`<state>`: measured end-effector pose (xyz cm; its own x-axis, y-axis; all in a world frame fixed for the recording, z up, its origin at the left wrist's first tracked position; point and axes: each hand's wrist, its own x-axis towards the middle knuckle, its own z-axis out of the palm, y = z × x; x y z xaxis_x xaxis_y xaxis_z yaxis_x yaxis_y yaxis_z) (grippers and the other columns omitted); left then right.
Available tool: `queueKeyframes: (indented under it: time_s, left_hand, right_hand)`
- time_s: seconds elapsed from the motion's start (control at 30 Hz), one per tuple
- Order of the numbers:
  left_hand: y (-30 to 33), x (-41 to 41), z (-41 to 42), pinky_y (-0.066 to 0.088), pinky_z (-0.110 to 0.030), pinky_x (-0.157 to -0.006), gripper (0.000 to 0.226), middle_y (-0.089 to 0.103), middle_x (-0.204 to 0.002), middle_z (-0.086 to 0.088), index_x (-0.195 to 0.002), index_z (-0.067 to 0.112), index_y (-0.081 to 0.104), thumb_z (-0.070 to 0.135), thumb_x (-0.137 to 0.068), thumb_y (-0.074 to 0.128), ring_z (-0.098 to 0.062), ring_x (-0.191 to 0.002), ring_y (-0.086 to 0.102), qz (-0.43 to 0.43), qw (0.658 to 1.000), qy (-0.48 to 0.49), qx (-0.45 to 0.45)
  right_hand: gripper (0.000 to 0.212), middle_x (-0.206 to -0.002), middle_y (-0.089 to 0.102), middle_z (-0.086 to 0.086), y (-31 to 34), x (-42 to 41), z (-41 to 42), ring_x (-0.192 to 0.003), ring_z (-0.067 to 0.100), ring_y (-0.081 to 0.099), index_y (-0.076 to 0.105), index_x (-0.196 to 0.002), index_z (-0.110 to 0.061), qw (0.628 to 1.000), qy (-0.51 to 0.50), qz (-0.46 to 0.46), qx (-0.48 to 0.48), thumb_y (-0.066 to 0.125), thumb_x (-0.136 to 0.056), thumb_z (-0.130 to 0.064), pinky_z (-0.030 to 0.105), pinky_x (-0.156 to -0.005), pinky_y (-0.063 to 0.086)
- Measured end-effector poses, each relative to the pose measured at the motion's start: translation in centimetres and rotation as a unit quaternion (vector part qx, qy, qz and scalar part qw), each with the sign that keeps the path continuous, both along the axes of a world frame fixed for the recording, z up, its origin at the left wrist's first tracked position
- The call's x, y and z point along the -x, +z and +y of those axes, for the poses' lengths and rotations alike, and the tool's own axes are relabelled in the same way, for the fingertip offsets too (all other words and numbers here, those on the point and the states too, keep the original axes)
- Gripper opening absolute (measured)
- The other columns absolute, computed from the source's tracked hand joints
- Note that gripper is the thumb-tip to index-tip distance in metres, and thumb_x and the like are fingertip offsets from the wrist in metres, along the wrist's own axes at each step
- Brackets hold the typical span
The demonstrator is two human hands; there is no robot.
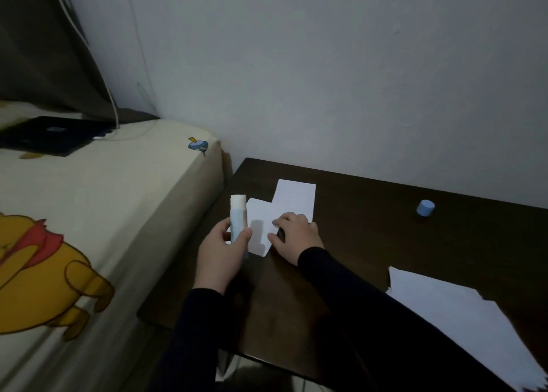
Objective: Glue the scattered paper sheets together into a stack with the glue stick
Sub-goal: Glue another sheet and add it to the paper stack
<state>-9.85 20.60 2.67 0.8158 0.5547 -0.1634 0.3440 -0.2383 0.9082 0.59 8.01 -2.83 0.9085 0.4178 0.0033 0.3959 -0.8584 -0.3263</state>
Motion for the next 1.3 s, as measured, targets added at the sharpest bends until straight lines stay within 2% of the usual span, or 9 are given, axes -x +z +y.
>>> queueKeyframes:
  time_s: [0.1, 0.17, 0.4, 0.57, 0.73, 0.97, 1.07, 1.17, 1.3]
  left_hand:
    - [0.1, -0.3, 0.7, 0.046, -0.037, -0.097, 0.053, 0.049, -0.141, -0.003, -0.141, 0.021, 0.044, 0.033, -0.093, 0.061, -0.022, -0.121, 0.051, -0.017, 1.0, 0.01, 0.006]
    - [0.2, -0.5, 1.1, 0.047, -0.039, -0.097, 0.051, 0.05, -0.139, -0.003, -0.14, 0.022, 0.044, 0.034, -0.093, 0.06, -0.021, -0.12, 0.052, -0.022, 1.0, 0.013, 0.013]
    - [-0.1, -0.7, 1.4, 0.049, -0.041, -0.097, 0.054, 0.048, -0.141, -0.003, -0.142, 0.023, 0.042, 0.036, -0.092, 0.06, -0.022, -0.121, 0.051, -0.009, 1.0, 0.019, 0.014]
    - [0.1, -0.5, 1.1, 0.049, -0.041, -0.099, 0.054, 0.049, -0.141, -0.002, -0.141, 0.023, 0.043, 0.036, -0.092, 0.061, -0.021, -0.12, 0.052, -0.017, 1.0, 0.008, 0.015]
    - [0.5, -0.7, 0.5, 0.048, -0.041, -0.099, 0.054, 0.051, -0.139, -0.003, -0.141, 0.022, 0.044, 0.034, -0.091, 0.062, -0.021, -0.12, 0.052, -0.028, 1.0, -0.001, 0.01]
    - [2.0, -1.4, -0.8, 0.046, -0.039, -0.097, 0.054, 0.048, -0.141, -0.003, -0.141, 0.022, 0.043, 0.036, -0.092, 0.06, -0.021, -0.123, 0.049, -0.07, 0.997, 0.019, 0.02]
    - [2.3, -1.9, -2.5, 0.046, -0.033, -0.09, 0.056, 0.047, -0.141, -0.003, -0.143, 0.024, 0.04, 0.036, -0.092, 0.06, -0.017, -0.119, 0.049, -0.09, 0.995, 0.007, 0.029]
    - [2.3, -2.6, -5.0, 0.042, -0.02, -0.074, 0.056, 0.047, -0.14, 0.0, -0.143, 0.026, 0.039, 0.036, -0.092, 0.06, -0.006, -0.103, 0.045, -0.09, 0.995, -0.035, 0.033]
    - [2.3, -3.3, -9.0, 0.038, -0.012, -0.058, 0.051, 0.051, -0.122, 0.004, -0.14, 0.025, 0.042, 0.035, -0.093, 0.059, -0.003, -0.084, 0.048, -0.087, 0.991, -0.089, 0.049]
  right_hand:
    - [0.073, -0.159, 0.019, 0.0, -0.5, -1.1, 1.7, -0.144, 0.026, 0.017, 0.026, -0.149, -0.025, 0.998, -0.012, 0.049, 0.04, 0.044, -0.09, -0.064, 0.054, -0.114, 0.014]
    - [0.081, -0.16, 0.014, -0.001, -0.8, -1.5, 2.3, -0.146, 0.027, 0.012, 0.021, -0.151, -0.026, 0.996, -0.017, 0.06, 0.068, 0.042, -0.087, -0.07, 0.057, -0.115, 0.008]
    - [0.07, -0.158, 0.023, -0.003, -1.3, -1.0, 2.5, -0.145, 0.025, 0.018, 0.029, -0.148, -0.03, 0.996, -0.037, 0.055, 0.057, 0.043, -0.089, -0.066, 0.059, -0.114, 0.01]
    - [0.048, -0.15, 0.039, -0.005, -0.7, 0.0, 2.5, -0.137, 0.021, 0.03, 0.048, -0.138, -0.03, 0.998, -0.061, 0.018, 0.022, 0.046, -0.095, -0.052, 0.053, -0.111, 0.018]
    - [0.034, -0.134, 0.056, -0.008, -0.3, 0.7, 1.7, -0.123, 0.017, 0.041, 0.059, -0.127, -0.029, 0.992, -0.091, 0.0, -0.09, 0.045, -0.098, -0.037, 0.041, -0.102, 0.025]
    - [0.035, -0.138, 0.046, -0.007, 1.9, 0.9, -2.5, -0.124, 0.01, 0.043, 0.056, -0.131, -0.031, 0.955, -0.087, 0.065, -0.275, 0.05, -0.097, -0.039, 0.034, -0.109, 0.032]
    - [0.037, -0.138, 0.042, -0.003, 2.7, 1.0, -6.4, -0.118, 0.008, 0.042, 0.052, -0.135, -0.031, 0.942, -0.119, 0.08, -0.303, 0.049, -0.099, -0.035, 0.023, -0.099, 0.033]
    - [0.042, -0.144, 0.044, -0.001, 3.3, 0.9, -11.0, -0.131, 0.016, 0.041, 0.046, -0.14, -0.029, 0.923, -0.185, 0.101, -0.321, 0.051, -0.099, -0.026, 0.027, -0.103, 0.032]
    - [0.059, -0.106, 0.056, -0.009, 3.8, 0.5, -16.7, -0.103, 0.01, 0.053, 0.037, -0.144, -0.029, 0.902, -0.265, 0.092, -0.328, 0.062, -0.092, -0.016, 0.029, -0.096, 0.04]
